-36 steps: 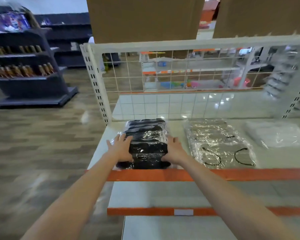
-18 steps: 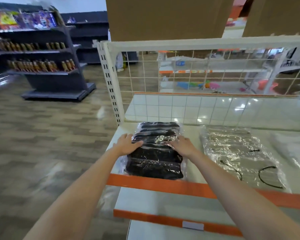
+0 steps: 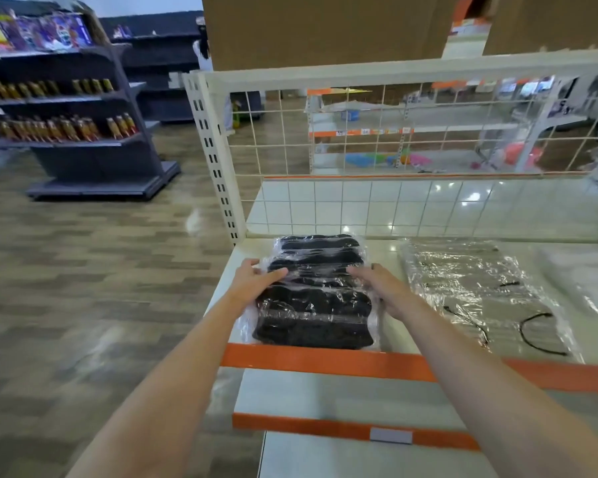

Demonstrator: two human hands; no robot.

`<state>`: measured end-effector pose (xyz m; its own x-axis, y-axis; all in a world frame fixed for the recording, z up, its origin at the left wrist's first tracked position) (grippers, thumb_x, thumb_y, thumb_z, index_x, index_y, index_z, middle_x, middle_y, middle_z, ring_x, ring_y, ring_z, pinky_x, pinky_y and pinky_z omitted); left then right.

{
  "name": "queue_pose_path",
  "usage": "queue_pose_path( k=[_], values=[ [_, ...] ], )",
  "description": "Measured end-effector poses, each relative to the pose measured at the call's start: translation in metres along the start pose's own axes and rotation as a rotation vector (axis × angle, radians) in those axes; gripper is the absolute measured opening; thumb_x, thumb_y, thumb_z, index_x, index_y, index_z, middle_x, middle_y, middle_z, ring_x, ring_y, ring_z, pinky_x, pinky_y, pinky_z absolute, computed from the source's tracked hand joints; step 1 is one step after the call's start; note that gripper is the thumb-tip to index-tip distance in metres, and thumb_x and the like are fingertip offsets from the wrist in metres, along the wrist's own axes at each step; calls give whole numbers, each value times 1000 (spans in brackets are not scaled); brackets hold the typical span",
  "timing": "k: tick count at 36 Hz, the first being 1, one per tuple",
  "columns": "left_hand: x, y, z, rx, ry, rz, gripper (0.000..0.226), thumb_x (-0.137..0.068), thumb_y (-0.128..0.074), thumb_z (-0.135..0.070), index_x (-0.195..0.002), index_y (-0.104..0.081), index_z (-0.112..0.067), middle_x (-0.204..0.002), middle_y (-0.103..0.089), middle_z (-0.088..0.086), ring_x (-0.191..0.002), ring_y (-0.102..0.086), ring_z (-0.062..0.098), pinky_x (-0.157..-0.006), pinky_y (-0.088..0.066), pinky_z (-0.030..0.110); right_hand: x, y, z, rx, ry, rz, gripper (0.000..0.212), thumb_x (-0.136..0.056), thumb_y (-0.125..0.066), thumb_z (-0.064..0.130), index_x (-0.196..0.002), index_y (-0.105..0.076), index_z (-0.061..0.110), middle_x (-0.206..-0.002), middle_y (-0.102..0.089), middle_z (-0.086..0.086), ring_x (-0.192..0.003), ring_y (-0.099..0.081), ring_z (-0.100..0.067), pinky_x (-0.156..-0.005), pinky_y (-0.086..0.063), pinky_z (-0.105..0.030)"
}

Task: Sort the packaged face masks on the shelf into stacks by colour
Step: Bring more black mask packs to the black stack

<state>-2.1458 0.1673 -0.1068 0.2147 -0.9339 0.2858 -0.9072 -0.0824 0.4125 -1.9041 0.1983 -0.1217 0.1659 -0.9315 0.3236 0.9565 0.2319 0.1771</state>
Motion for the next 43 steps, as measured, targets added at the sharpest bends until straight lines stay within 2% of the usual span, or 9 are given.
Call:
queue_pose_path(
  k=[5, 9, 15, 21, 26, 31, 37, 40, 43],
  values=[
    [4, 7, -1, 60, -55, 26, 106, -58, -78, -56, -140, -34, -5, -135, -48, 10, -116, -53, 24, -104, -42, 40, 24, -5, 14, -59, 66, 67, 65, -89, -58, 31, -139, -28, 1, -144, -40, -14, -124, -44, -24, -109, -27, -43],
    [1, 6, 14, 44, -77, 125, 88, -46, -72, -77, -101, -55, -11, -111, -60, 7, -109, -57, 25, -99, -44, 37, 44, -9, 7, -7, 37, 173, 64, -89, -55, 37, -140, -30, 7, -146, -34, -4, -134, -33, -22, -111, -23, -44],
    [19, 0, 11, 162, -234, 321, 112, -39, -71, -82, -120, -45, -10, -108, -59, 0, -99, -57, 11, -84, -45, 17, 68, -15, -11, -53, -14, 344, 130, -30, -83, 68, -138, -30, 19, -132, -40, 13, -125, -36, -7, -104, -28, -31],
    [32, -2, 10, 120, -280, 419, 128, -32, -82, -71, -133, -30, -13, -120, -56, 3, -105, -60, 10, -82, -49, 16, 67, -9, -32, -58, -34, 298, 118, -54, -87, 24, -149, -16, 18, -145, -37, 4, -126, -43, -11, -101, -38, -26],
    [32, 4, 8, 9, -263, 254, 75, -85, -66, -34, -144, -24, -15, -126, -47, -1, -114, -46, 14, -85, -37, 16, 56, 1, -31, 102, -12, 27, 82, -77, -76, 23, -143, -29, 14, -128, -43, -4, -112, -47, -18, -97, -37, -30],
    [30, 8, 21, 98, -170, 281, 150, -25, -61, -92, -149, -19, -19, -136, -45, 11, -128, -42, 21, -107, -32, 31, 49, 6, -31, 177, -30, -119, 53, -79, -72, 38, -118, -43, 13, -109, -53, -6, -71, -47, -9, -78, -40, -32],
    [28, -3, 30, -105, -170, 341, 137, -54, -89, -40, -150, 7, -23, -155, -22, 16, -141, -27, 27, -114, -27, 37, 47, -3, -33, 95, -70, -66, 57, -84, -68, 33, -123, -37, 5, -74, -44, 5, -63, -39, -6, -56, -34, -20],
    [19, -3, 29, -77, -165, 269, 120, -69, -83, -15, -150, 5, -17, -157, -12, 12, -144, -16, 26, -113, -21, 36, 54, -16, -29, 47, -103, 44, 40, -84, -68, 15, -108, -36, 6, -81, -46, 1, -69, -45, -7, -52, -42, -11],
    [14, -4, 24, -90, -183, 227, 112, -71, -82, -11, -150, -3, -12, -156, -17, 9, -142, -21, 24, -111, -24, 32, 50, -13, -25, 57, -48, 10, 64, -76, -71, -5, -125, -31, 3, -89, -52, -3, -79, -54, -12, -64, -50, -17]
  ],
)
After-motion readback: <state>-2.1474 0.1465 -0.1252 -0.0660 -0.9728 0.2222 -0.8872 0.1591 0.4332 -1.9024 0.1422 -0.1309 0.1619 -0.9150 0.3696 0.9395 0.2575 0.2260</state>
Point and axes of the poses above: each hand's wrist, its own x-axis away from the middle knuckle, its own y-axis out of the back of the hand, z = x × y, the point moved 10 cm from there along -x, towards the middle knuckle
